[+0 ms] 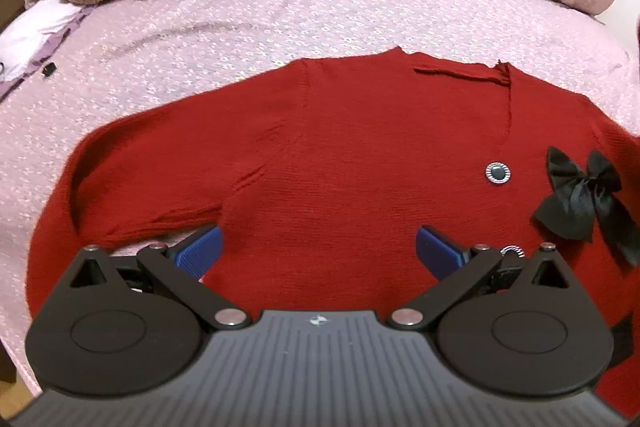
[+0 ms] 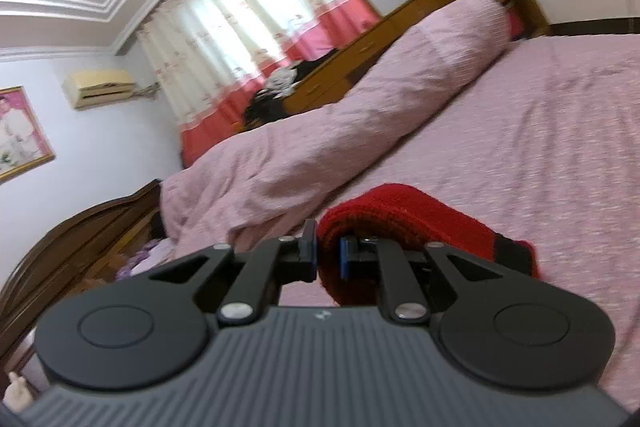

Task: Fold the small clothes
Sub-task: 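Lift the sleeve with the right gripper and fold it across the cardigan body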

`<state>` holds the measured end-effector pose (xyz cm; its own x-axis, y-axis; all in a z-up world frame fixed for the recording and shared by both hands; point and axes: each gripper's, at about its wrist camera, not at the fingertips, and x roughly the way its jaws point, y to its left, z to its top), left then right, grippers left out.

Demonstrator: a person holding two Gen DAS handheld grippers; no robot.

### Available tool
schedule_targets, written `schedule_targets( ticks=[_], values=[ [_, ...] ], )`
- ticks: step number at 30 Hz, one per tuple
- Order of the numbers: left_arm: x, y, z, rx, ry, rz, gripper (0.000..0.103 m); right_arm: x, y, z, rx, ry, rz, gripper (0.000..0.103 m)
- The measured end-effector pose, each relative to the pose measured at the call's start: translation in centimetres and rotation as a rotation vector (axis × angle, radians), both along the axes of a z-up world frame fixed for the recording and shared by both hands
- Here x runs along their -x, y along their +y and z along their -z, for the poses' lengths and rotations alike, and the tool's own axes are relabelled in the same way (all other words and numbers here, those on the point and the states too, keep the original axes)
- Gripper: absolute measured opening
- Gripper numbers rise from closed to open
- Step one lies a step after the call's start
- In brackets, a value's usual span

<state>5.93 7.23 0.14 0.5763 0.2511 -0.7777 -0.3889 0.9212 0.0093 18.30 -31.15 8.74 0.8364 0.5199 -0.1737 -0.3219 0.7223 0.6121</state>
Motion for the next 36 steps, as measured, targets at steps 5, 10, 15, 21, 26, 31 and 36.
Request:
schedule_targets(
  ticks=[5, 10, 15, 21, 26, 31, 36],
  values=[
    [0.9, 0.8, -0.2, -0.030, -0.008, -0.022, 0.103, 0.0, 4.1, -1.1, 0.019, -0.046, -0.084, 0.013],
    [1.6, 2.2, -0.2, -0.024, -0.012, -0.053, 0.103, -0.2, 8.3, -0.4, 0.039, -0.019, -0.174, 0.013],
    [2.4, 3.6, 0.1, -0.020, -0.012, -0.090, 0.103, -0.3, 12.5, 2.0, 0.103, 0.054, -0.253, 0.013],
    [2.8, 4.6, 0.6, -0.014, -0.005, -0.111, 0.103, -0.3, 15.7, 6.0, 0.191, 0.192, -0.342, 0.014],
    [2.8, 4.9, 0.8, -0.008, -0.003, -0.114, 0.103, 0.0, 17.7, 8.0, 0.254, 0.273, -0.394, 0.015],
    [2.7, 4.7, 0.7, -0.011, -0.007, -0.110, 0.103, 0.4, 19.1, 7.8, 0.334, 0.289, -0.405, 0.017],
    [2.6, 4.3, 0.4, -0.019, -0.012, -0.103, 0.103, 0.3, 19.7, 7.9, 0.388, 0.331, -0.398, 0.023]
  ],
)
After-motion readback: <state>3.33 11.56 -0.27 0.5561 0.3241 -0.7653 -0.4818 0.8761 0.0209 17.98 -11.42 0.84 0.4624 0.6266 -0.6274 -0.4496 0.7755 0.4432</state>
